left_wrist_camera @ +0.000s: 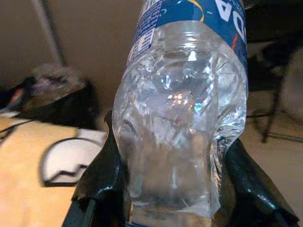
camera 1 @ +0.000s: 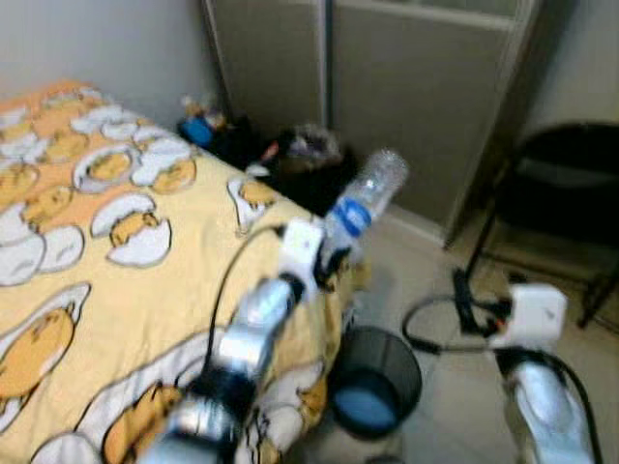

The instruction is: Clean up the room

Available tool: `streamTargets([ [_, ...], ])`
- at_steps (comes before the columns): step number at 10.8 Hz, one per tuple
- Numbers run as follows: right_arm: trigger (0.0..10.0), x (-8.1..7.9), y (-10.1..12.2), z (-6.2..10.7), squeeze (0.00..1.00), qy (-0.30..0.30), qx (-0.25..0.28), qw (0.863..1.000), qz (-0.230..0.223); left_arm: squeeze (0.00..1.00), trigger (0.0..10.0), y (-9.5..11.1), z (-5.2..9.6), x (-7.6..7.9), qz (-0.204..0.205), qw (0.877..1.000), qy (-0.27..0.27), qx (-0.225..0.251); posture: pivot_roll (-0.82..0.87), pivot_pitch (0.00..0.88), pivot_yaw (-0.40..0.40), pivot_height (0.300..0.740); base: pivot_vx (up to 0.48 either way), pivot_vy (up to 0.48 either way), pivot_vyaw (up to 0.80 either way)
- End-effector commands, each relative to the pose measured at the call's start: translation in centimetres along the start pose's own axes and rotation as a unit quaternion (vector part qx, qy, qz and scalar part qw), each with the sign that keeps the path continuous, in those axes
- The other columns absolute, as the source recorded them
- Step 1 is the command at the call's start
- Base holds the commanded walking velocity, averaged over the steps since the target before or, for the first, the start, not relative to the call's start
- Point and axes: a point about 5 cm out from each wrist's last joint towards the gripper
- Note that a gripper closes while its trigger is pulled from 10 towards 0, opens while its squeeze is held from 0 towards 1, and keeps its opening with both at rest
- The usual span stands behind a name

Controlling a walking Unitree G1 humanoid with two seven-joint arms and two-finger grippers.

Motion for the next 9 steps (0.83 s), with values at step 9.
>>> streamTargets([
  [9,10.0,0.2,0.7,1.5,0.0,0.005,-0.007,1.0,0.002,0.0,10.0,-1.1,0.3,-0.1,0.054,0.998,0.017,0.03,-0.32,0.049,0.069,0.74,0.0,-0.359,0.0],
])
Point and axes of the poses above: a point about 5 cm out from each wrist's last joint towards the gripper, its own z axis pointing back from the gripper into the wrist, its own y axis along the axis of the wrist's last joint, x = y × z, and after that the axes turned 7 degrees about z, right-handed
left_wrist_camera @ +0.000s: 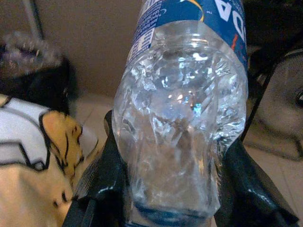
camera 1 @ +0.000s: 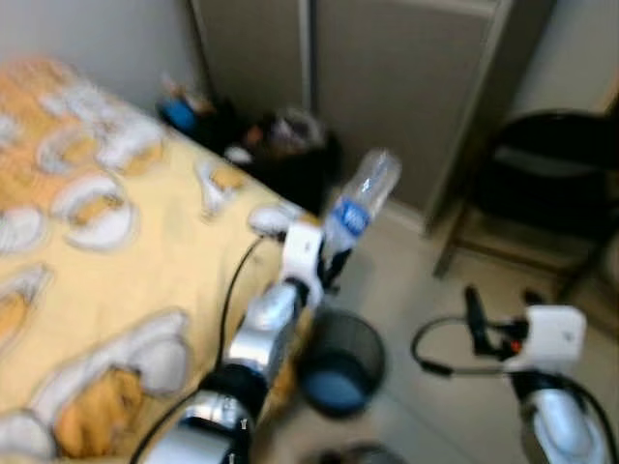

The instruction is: Clean up the room

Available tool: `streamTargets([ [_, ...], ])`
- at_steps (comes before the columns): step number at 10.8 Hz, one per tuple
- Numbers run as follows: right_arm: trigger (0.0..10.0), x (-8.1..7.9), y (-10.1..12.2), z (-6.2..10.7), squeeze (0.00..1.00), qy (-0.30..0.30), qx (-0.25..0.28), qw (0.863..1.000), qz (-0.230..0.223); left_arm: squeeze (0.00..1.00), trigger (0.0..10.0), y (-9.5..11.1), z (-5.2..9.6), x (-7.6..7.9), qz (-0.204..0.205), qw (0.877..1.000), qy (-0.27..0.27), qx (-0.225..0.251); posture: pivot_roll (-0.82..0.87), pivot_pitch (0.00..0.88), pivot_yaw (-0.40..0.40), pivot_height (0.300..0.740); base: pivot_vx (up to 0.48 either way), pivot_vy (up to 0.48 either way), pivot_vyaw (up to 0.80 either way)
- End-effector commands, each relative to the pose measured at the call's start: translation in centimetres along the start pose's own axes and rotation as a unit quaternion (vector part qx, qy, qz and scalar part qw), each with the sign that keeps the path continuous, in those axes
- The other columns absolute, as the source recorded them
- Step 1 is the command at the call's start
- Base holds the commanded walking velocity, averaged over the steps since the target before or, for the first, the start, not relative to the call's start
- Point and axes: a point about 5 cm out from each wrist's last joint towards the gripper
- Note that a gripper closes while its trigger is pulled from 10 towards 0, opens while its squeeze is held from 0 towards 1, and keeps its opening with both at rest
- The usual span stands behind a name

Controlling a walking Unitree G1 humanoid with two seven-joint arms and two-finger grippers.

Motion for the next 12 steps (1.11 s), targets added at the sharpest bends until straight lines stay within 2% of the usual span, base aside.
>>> streamTargets([
  [1,10.0,-0.1,0.5,-0.2,0.0,0.002,0.007,1.0,-0.003,0.0,10.0,0.8,-0.1,-0.6,-0.001,1.0,0.014,0.017,-0.32,0.05,0.068,0.74,0.319,0.0,0.0],
  [2,10.0,-0.3,0.6,-0.3,0.0,0.008,0.006,1.0,-0.003,0.0,10.0,0.6,-0.2,-2.5,-0.023,0.997,0.065,-0.019,-0.31,0.06,0.063,0.74,0.0,0.0,0.0],
  [4,10.0,-0.6,0.6,0.0,0.0,0.012,0.003,1.0,-0.007,0.0,10.0,0.1,0.0,-4.5,-0.05,0.991,0.097,-0.072,-0.31,0.074,0.058,0.74,0.0,0.0,0.0],
  [6,10.0,-1.1,0.4,1.1,0.0,0.027,-0.01,1.0,-0.007,0.0,10.0,-1.2,0.5,-5.3,-0.071,0.984,0.112,-0.119,-0.34,0.109,0.041,0.74,0.0,0.0,0.0],
  [10,10.0,-2.6,0.0,5.3,0.0,0.085,-0.046,0.995,-0.011,0.0,10.0,-3.7,1.7,-5.5,-0.08,0.972,0.122,-0.183,-0.37,0.217,0.063,0.74,0.0,0.0,0.0],
  [12,10.0,-3.2,-0.1,6.8,0.0,0.087,-0.062,0.994,-0.015,0.0,10.0,-5.1,2.3,-5.1,-0.096,0.966,0.115,-0.209,-0.38,0.263,0.088,0.74,0.0,0.0,0.0],
])
Point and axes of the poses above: a point about 5 cm out from each wrist's last joint towards the gripper, its own z axis pointing back from the gripper into the wrist, its own y axis along the axis of the wrist's last joint, x = y × z, and after that the axes turned 7 degrees about z, right-handed
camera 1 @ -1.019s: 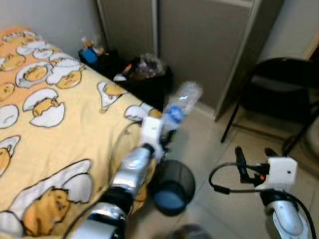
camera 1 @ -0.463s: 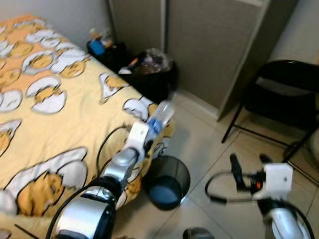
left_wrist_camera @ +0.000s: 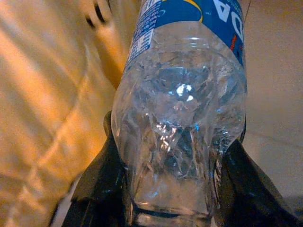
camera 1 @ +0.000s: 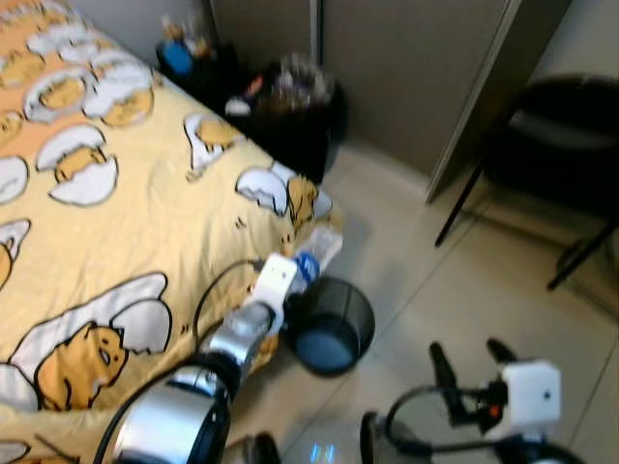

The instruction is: Clean up the room

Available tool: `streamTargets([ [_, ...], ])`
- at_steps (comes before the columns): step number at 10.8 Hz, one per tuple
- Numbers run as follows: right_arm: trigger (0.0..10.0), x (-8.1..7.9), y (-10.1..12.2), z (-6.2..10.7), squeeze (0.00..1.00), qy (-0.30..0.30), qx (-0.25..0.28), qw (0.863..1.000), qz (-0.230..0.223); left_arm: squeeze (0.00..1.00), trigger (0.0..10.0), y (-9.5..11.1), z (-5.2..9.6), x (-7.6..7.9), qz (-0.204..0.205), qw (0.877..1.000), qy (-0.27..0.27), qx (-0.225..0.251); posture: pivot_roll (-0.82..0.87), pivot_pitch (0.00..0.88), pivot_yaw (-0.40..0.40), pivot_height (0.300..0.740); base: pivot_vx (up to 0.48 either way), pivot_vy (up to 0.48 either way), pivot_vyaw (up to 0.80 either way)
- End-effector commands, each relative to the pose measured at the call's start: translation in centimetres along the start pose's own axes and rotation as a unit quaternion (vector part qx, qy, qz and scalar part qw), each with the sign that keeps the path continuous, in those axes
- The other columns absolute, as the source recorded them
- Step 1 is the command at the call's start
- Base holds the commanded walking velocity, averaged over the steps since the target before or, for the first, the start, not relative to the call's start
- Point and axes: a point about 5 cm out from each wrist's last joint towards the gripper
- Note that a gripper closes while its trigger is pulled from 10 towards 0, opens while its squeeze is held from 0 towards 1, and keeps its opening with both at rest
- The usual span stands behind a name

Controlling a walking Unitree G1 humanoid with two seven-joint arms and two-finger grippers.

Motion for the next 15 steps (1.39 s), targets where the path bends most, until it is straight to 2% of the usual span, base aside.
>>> streamTargets([
  [1,10.0,-0.4,0.3,0.6,0.0,-0.004,-0.003,1.0,-0.004,0.0,10.0,-0.9,0.2,-0.2,-0.004,1.0,0.008,-0.014,-0.39,0.296,0.106,0.74,0.0,0.0,0.0],
  [3,10.0,-2.2,0.0,2.3,0.0,0.011,-0.021,1.0,-0.014,0.0,10.0,-2.3,0.6,-1.5,0.005,0.998,0.041,-0.039,-0.39,0.347,0.136,0.74,0.0,0.0,0.0],
  [5,10.0,-3.8,-0.3,3.3,0.0,0.037,-0.038,0.998,-0.015,0.0,10.0,-2.9,0.9,-2.2,0.017,0.998,0.041,-0.05,-0.37,0.377,0.173,0.74,0.0,0.0,0.0],
  [6,10.0,-4.5,0.0,3.4,0.0,0.032,-0.036,0.999,-0.021,1.0,10.0,-2.1,0.8,-2.5,0.027,0.999,0.029,-0.034,-0.36,0.384,0.196,0.74,0.0,0.0,0.0],
  [9,10.0,-5.6,0.3,3.1,0.0,0.011,-0.024,0.999,-0.025,1.0,10.0,0.6,0.5,-2.5,0.022,0.999,-0.011,0.029,-0.35,0.391,0.27,0.74,0.0,0.0,0.0],
  [10,10.0,-5.8,0.3,3.0,0.0,0.007,-0.023,0.999,-0.026,1.0,10.0,1.0,0.5,-2.4,0.023,0.999,-0.019,0.037,-0.34,0.391,0.282,0.74,0.0,0.0,0.0],
  [12,10.0,-7.0,0.8,2.3,0.0,-0.018,-0.01,0.999,-0.035,1.0,10.0,2.2,0.5,-2.8,0.035,0.997,-0.05,0.053,-0.31,0.397,0.389,0.74,0.0,0.0,0.0],
  [13,10.0,-7.7,0.9,1.7,0.0,-0.03,-0.003,0.999,-0.045,1.0,10.0,2.9,0.6,-3.5,0.044,0.996,-0.056,0.057,-0.3,0.397,0.4,0.74,0.0,0.0,0.0],
  [15,10.0,-8.8,0.9,0.9,0.0,-0.043,0.001,0.997,-0.058,1.0,10.0,4.1,0.8,-4.3,0.032,0.995,-0.066,0.065,-0.26,0.392,0.4,0.74,0.0,0.0,0.0],
])
Point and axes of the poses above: a point about 5 cm out from each wrist's last joint towards the gripper, its own z axis pointing back from the gripper into the wrist, its own y axis along the axis of the wrist's last joint, x = y × z, and after that the axes turned 7 degrees about z, right-handed
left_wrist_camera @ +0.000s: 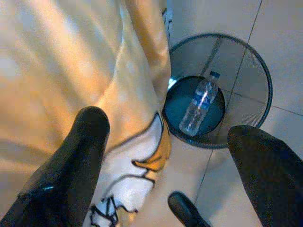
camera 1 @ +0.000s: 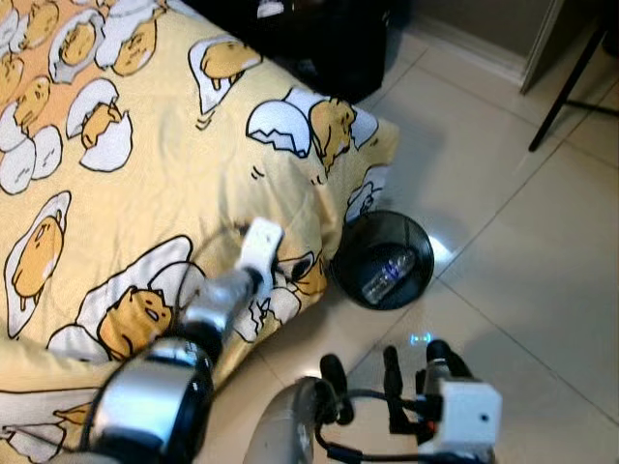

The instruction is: Clean up the room

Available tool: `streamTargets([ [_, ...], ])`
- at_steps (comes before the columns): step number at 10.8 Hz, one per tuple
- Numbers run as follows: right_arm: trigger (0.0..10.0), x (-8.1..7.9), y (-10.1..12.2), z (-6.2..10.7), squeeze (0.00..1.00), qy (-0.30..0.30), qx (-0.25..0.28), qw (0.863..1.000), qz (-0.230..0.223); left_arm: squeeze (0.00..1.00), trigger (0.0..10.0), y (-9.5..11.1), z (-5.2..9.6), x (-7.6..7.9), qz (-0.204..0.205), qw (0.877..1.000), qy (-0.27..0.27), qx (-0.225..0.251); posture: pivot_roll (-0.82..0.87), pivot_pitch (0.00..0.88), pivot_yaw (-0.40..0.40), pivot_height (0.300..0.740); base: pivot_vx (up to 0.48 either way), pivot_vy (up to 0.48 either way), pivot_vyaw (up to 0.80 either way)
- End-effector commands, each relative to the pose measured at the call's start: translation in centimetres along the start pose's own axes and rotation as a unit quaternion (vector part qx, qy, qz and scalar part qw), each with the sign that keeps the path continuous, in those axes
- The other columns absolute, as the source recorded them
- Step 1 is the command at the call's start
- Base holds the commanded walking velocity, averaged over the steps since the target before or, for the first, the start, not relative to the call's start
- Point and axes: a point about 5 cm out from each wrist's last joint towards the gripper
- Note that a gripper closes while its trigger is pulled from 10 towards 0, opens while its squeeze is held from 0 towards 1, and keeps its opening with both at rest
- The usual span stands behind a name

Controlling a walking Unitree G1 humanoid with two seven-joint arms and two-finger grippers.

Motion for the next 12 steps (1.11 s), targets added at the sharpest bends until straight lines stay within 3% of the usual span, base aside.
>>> streamTargets([
  [1,10.0,-1.5,-0.3,-0.1,0.0,0.007,-0.008,1.0,-0.02,1.0,10.0,-1.1,0.8,-1.3,-0.004,1.0,0.017,-0.023,-0.27,0.369,0.4,0.74,0.0,0.0,0.0],
  [2,10.0,-0.8,-0.2,-0.7,0.0,-0.002,0.001,1.0,-0.012,0.0,10.0,-0.8,0.9,-1.8,-0.007,1.0,0.026,-0.012,-0.28,0.338,0.4,0.74,0.0,0.0,0.0],
  [4,10.0,2.5,0.7,-3.7,0.0,-0.022,0.045,0.999,0.013,0.0,10.0,0.8,1.4,-2.3,0.008,0.997,0.033,0.063,-0.28,0.2,0.335,0.74,0.0,0.0,0.0],
  [5,10.0,4.1,1.3,-5.9,0.0,-0.015,0.068,0.997,0.032,0.0,10.0,2.4,1.5,-2.0,0.03,0.991,0.025,0.125,-0.26,0.124,0.256,0.74,0.0,0.0,0.0],
  [7,10.0,6.1,1.8,-8.5,0.0,0.0,0.078,0.996,0.039,0.0,10.0,3.4,1.9,-0.8,0.058,0.981,0.024,0.185,-0.21,0.04,0.144,0.74,0.0,0.0,0.0],
  [8,10.0,7.3,1.9,-10.4,0.0,0.018,0.072,0.996,0.043,0.0,10.0,3.7,2.7,-0.1,0.072,0.971,0.032,0.225,-0.18,0.0,0.068,0.74,0.0,0.0,0.0],
  [10,10.0,9.0,2.7,-12.5,0.0,0.014,0.078,0.995,0.064,0.0,10.0,2.9,4.8,0.7,0.051,0.967,0.062,0.241,-0.14,0.0,-0.001,0.74,0.0,0.0,0.0],
  [12,10.0,10.4,3.6,-14.0,0.0,0.001,0.09,0.993,0.07,0.0,10.0,-1.3,8.2,0.3,0.003,0.979,0.07,0.194,-0.11,0.0,-0.033,0.74,0.0,0.0,0.0],
])
Point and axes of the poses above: a point about 5 cm out from each wrist's last joint towards the gripper, its own z axis pointing back from the gripper into the wrist, its own y axis along the axis of the wrist's last joint, x = y × z, and after that the axes turned 7 degrees about z, right-handed
